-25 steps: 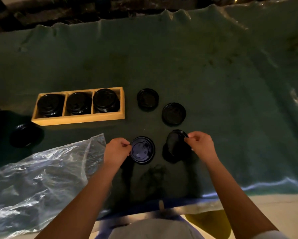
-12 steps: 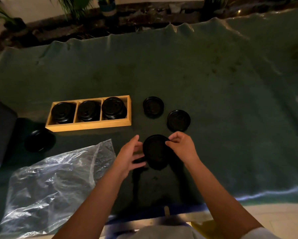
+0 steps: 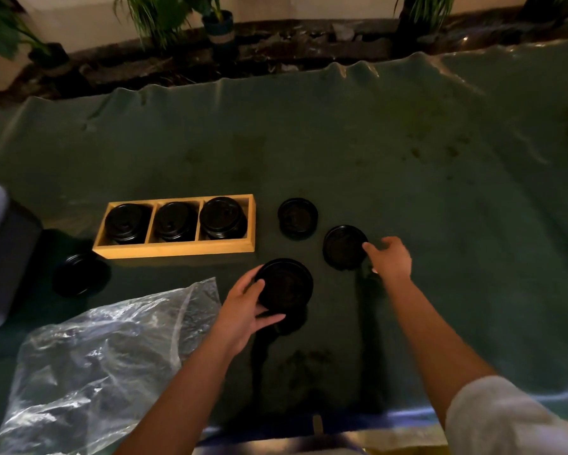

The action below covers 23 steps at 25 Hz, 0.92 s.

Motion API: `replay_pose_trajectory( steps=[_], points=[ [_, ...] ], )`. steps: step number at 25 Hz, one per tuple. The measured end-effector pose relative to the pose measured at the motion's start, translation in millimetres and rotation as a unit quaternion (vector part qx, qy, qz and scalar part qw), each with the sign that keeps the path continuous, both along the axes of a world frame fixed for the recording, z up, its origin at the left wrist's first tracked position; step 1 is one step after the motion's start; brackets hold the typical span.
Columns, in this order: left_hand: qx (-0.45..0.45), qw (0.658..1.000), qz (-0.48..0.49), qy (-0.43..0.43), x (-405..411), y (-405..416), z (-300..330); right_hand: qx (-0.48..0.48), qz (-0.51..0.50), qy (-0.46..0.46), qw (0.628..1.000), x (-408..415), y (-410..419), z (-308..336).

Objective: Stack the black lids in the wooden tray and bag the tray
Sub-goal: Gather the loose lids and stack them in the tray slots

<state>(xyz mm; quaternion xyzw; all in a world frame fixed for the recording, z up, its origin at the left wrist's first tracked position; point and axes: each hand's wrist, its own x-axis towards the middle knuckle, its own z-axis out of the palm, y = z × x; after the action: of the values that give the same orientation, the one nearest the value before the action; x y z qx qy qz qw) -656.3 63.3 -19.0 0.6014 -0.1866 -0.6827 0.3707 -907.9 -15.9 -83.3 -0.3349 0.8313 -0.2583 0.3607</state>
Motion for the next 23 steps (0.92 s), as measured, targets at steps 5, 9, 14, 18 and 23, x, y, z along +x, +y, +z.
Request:
replay_pose_trajectory(
  steps=[5,9,14,18,23],
  points=[
    [0.002,0.999,0.033,0.009,5,-8,-1,0.013,0.02,0.009,1.0,1,-11,-10],
    [0.002,1.0,0.03,-0.005,7,-15,-3,-0.055,0.037,-0.066,0.996,16,-12,9],
    [-0.012,0.999,0.043,0.017,4,-25,-2,-0.092,0.164,-0.163,0.969,74,-5,38],
    [-0.006,0.998,0.043,0.048,4,-30,-4,-0.14,0.238,-0.061,0.959,101,-5,38],
    [-0.025,0.997,0.069,-0.012,17,-34,-13,-0.168,0.244,-0.096,0.95,118,-16,27]
  ],
)
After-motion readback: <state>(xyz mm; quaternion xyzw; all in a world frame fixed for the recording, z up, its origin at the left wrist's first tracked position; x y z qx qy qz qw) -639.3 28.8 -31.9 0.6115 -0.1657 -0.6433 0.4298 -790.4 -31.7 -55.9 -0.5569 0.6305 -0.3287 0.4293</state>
